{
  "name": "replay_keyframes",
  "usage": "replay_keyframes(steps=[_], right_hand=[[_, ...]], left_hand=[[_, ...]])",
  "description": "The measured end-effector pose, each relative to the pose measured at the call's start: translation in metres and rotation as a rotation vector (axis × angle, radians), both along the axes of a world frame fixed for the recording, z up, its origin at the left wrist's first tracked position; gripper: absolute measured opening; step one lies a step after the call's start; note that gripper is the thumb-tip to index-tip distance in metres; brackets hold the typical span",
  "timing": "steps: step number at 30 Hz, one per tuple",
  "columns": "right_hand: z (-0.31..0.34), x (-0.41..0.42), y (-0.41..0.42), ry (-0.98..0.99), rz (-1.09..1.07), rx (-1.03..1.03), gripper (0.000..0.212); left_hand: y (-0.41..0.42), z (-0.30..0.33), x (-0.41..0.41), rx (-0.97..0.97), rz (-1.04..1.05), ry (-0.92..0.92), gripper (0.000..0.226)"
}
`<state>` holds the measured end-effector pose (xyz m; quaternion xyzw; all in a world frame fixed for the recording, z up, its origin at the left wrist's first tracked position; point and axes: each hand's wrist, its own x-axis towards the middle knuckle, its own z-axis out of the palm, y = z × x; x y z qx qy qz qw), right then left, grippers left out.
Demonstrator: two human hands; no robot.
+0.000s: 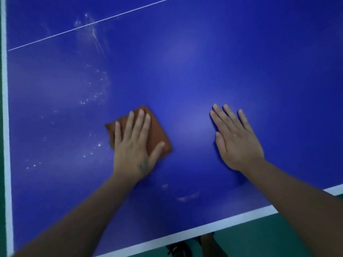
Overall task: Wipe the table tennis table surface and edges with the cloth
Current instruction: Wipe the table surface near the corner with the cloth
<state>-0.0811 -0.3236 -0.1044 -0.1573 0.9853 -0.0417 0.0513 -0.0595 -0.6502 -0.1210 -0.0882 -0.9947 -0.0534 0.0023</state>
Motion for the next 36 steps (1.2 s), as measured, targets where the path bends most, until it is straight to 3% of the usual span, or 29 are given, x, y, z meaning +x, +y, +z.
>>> replay_keyframes(steps=[3, 6, 13, 16, 24, 31, 36], right_hand=[[-0.001, 0.000, -0.001, -0.006, -0.005, -0.005, 0.062], [-0.001, 0.000, -0.001, -0.004, -0.005, -0.015, 0.062], [0.000, 0.003, -0.001, 0.012, -0.010, -0.057, 0.061], [0.000, 0.004, -0.002, 0.019, -0.010, -0.095, 0.061], [0.000, 0.031, 0.002, 0.064, -0.126, -0.115, 0.057], [0.005, 0.107, 0.020, 0.056, -0.197, -0.098, 0.058], [-0.002, 0.116, 0.026, 0.030, -0.296, -0.143, 0.059]], left_hand=[[0.032, -0.002, 0.067, 0.001, -0.028, -0.033, 0.093], [0.050, -0.002, 0.082, 0.006, -0.065, -0.051, 0.094], [0.055, 0.005, -0.065, -0.068, 0.138, -0.161, 0.099], [0.071, 0.003, -0.074, -0.044, 0.161, -0.176, 0.098], [0.115, -0.003, 0.038, -0.090, -0.071, -0.021, 0.092], [0.128, -0.003, 0.141, 0.033, -0.367, -0.008, 0.079], [0.104, 0.001, 0.065, 0.035, -0.104, -0.008, 0.084]])
